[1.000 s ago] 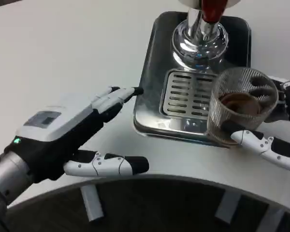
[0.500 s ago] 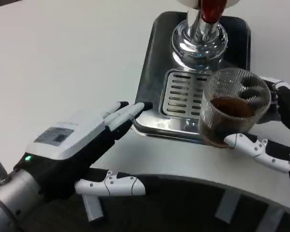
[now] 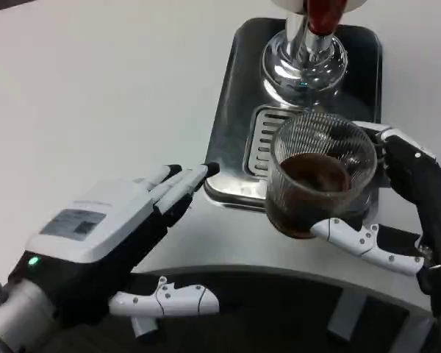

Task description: Grasp the cup under the faucet to collect the drink, then remove the cup.

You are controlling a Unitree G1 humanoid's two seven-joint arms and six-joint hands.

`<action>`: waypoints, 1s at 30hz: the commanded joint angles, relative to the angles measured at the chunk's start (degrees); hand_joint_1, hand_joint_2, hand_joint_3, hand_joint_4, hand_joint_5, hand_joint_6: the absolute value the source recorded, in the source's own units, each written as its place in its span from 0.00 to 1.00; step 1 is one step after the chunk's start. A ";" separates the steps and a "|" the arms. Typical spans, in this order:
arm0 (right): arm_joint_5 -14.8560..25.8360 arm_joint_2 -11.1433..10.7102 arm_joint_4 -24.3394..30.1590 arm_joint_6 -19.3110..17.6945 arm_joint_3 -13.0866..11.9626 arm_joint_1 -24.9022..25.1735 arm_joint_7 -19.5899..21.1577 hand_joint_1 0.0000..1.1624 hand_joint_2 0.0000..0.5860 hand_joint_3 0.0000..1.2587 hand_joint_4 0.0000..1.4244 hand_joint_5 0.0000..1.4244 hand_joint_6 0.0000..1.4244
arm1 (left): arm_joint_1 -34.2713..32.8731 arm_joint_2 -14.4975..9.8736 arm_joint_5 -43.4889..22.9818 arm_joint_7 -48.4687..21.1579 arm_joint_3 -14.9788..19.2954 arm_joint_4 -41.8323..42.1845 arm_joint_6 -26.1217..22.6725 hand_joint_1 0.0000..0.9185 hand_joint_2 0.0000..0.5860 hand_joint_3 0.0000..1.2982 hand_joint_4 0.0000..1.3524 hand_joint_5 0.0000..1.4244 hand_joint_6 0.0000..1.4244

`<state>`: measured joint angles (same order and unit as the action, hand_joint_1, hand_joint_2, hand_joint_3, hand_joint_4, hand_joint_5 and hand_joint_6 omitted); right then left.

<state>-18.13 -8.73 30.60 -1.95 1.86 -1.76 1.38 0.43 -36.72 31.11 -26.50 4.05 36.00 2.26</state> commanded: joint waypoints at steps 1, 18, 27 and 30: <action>1.33 0.84 3.34 -2.62 1.41 -0.64 -0.72 0.69 0.43 0.57 0.49 0.50 0.41 | 3.49 0.24 1.32 -0.84 1.68 3.79 -1.90 0.00 0.14 0.00 0.00 0.00 0.06; 2.95 -0.05 4.24 -3.62 3.66 -2.48 -4.46 0.69 0.43 0.57 0.50 0.51 0.42 | 12.77 1.03 0.44 -1.70 9.43 11.61 -3.70 0.00 0.14 0.00 0.00 0.00 0.04; 3.32 -0.79 5.31 -3.96 4.66 -3.86 -5.87 0.69 0.43 0.57 0.50 0.51 0.42 | 16.04 1.80 0.18 -1.99 11.93 13.52 -3.18 0.00 0.14 0.00 0.00 0.00 0.04; 3.31 -0.79 5.53 -4.11 5.10 -4.07 -6.22 0.69 0.43 0.57 0.50 0.51 0.42 | 16.65 1.71 -0.31 -2.10 12.60 13.93 -2.76 0.00 0.14 0.00 0.00 0.00 0.04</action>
<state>-16.20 -9.72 33.86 -3.09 6.19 -5.23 -4.44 15.53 -35.09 31.68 -27.75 15.35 48.74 -1.21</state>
